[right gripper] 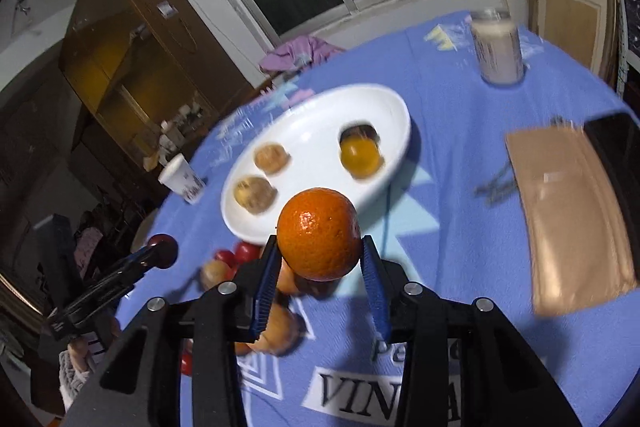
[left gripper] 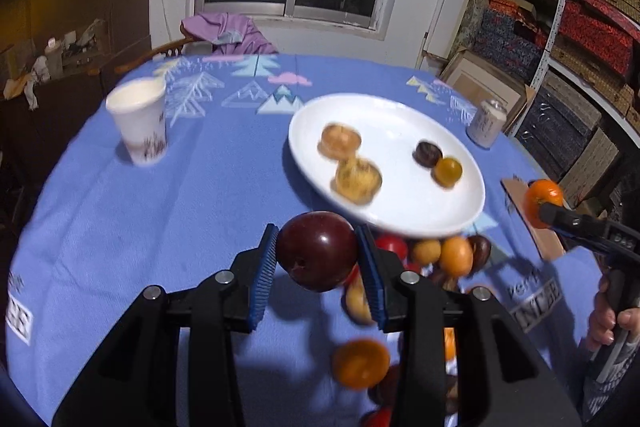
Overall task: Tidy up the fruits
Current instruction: 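Place the plum on the plate with the left gripper while the right places the orange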
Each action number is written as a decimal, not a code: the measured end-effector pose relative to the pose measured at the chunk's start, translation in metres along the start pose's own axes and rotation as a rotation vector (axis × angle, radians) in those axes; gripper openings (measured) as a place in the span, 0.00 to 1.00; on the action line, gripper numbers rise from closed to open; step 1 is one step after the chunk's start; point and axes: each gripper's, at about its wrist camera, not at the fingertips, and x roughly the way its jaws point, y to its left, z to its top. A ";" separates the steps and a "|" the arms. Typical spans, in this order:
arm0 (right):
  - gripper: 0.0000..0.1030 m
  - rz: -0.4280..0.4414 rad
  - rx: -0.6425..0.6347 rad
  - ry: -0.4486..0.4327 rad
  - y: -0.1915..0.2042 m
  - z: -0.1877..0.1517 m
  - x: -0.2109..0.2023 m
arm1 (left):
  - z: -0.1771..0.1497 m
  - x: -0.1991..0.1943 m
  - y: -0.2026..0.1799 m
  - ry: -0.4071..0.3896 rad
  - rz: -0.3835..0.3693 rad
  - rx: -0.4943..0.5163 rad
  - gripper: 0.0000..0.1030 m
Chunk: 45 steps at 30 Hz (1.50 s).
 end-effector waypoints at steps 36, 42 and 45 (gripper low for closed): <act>0.49 -0.140 -0.084 0.104 0.004 0.120 0.149 | 0.124 0.169 -0.019 0.139 0.030 0.002 0.48; 0.68 -0.046 -0.125 -0.015 0.040 0.100 0.063 | 0.103 0.075 0.001 0.024 0.090 -0.024 0.70; 0.70 -0.025 -0.136 -0.029 0.046 0.064 0.032 | 0.072 0.035 0.004 0.009 0.090 -0.043 0.70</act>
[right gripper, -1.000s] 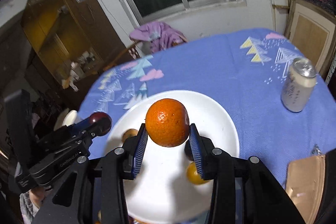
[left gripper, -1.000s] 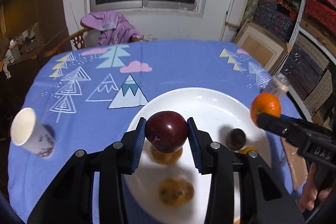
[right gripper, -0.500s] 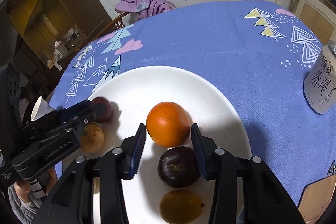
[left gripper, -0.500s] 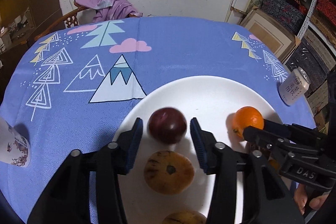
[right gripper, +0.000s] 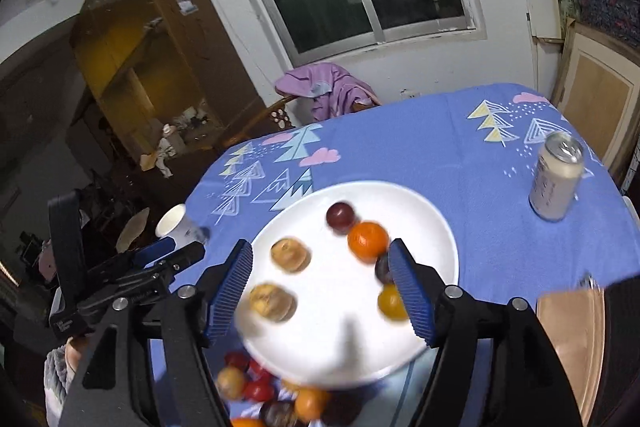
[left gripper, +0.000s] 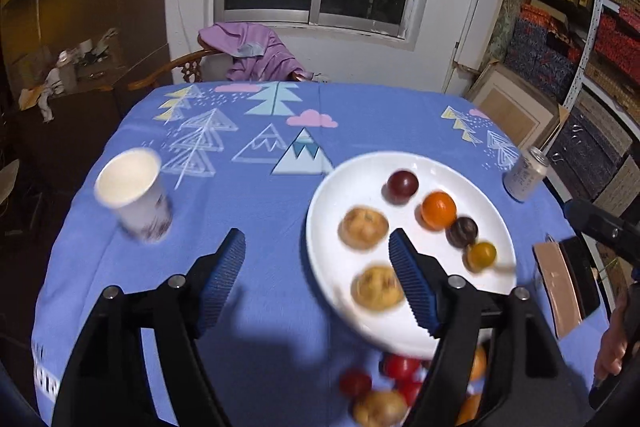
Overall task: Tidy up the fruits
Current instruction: 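Place the plum on the plate with the left gripper while the right places the orange, then grasp the red tomato with the left gripper while the right grasps a large pale fruit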
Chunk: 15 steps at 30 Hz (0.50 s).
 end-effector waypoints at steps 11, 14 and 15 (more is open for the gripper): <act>0.71 0.064 0.248 0.049 -0.045 -0.138 -0.036 | -0.160 -0.091 -0.012 -0.020 -0.004 0.067 0.78; 0.71 0.063 0.255 0.047 -0.046 -0.141 -0.036 | -0.185 -0.098 -0.014 -0.011 -0.013 0.081 0.79; 0.72 0.060 0.252 0.045 -0.046 -0.141 -0.036 | -0.192 -0.099 -0.012 -0.006 -0.020 0.078 0.82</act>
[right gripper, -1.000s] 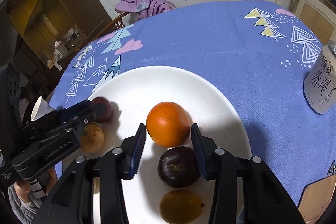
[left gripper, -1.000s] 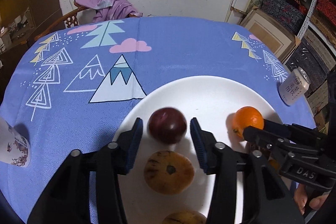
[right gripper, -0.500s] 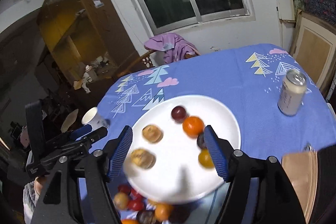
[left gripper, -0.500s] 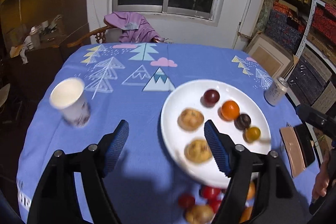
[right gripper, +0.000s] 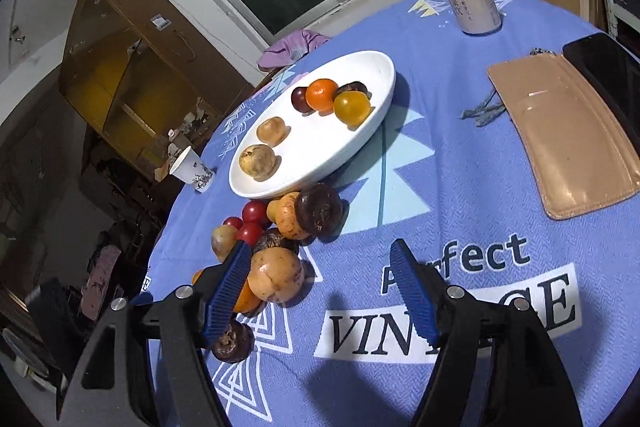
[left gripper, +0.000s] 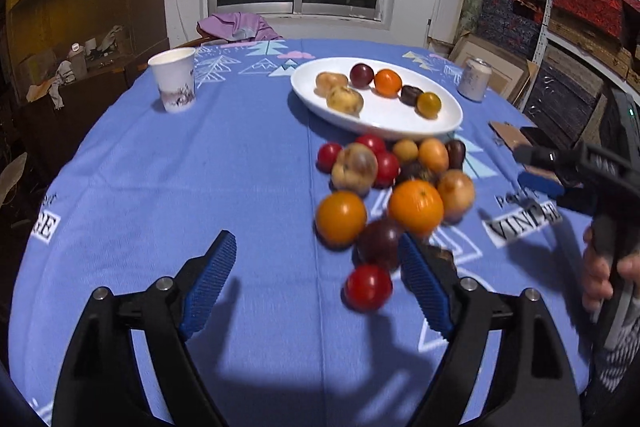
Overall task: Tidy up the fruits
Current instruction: 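Grasp the red tomato with the left gripper while the right grasps a large pale fruit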
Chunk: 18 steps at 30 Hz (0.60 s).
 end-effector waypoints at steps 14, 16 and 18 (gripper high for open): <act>0.73 0.000 -0.042 0.040 0.009 -0.008 0.007 | -0.004 0.012 -0.026 0.035 -0.048 0.120 0.83; 0.73 -0.001 -0.058 0.043 0.012 -0.009 0.008 | -0.001 0.019 -0.026 0.054 -0.046 0.108 0.83; 0.73 -0.002 -0.059 0.046 0.012 -0.009 0.008 | 0.000 0.024 -0.026 0.077 -0.049 0.105 0.83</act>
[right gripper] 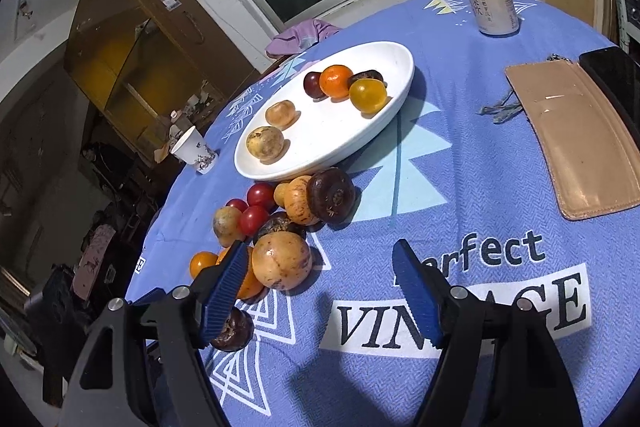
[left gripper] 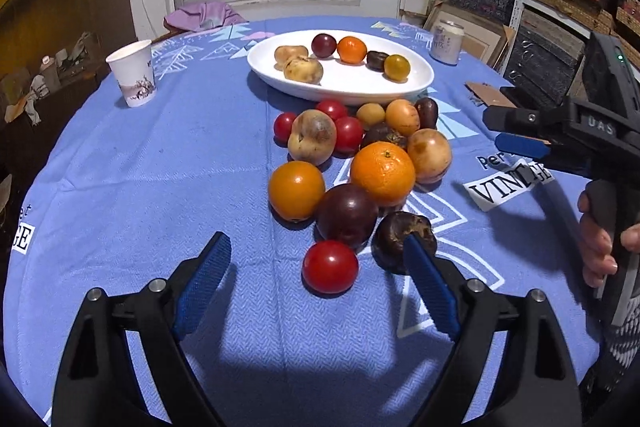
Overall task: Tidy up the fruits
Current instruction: 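Grasp the red tomato with the left gripper while the right grasps a large pale fruit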
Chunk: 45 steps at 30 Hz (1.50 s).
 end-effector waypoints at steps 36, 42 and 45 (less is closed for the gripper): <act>0.73 0.118 0.001 0.158 0.012 -0.005 0.030 | -0.010 -0.001 0.026 0.023 -0.069 -0.089 0.30; 0.71 0.112 -0.003 0.178 0.022 -0.001 0.043 | -0.010 0.003 0.027 0.038 -0.080 -0.097 0.30; 0.67 0.099 -0.007 0.206 0.025 -0.001 0.054 | -0.010 0.003 0.027 0.035 -0.081 -0.102 0.30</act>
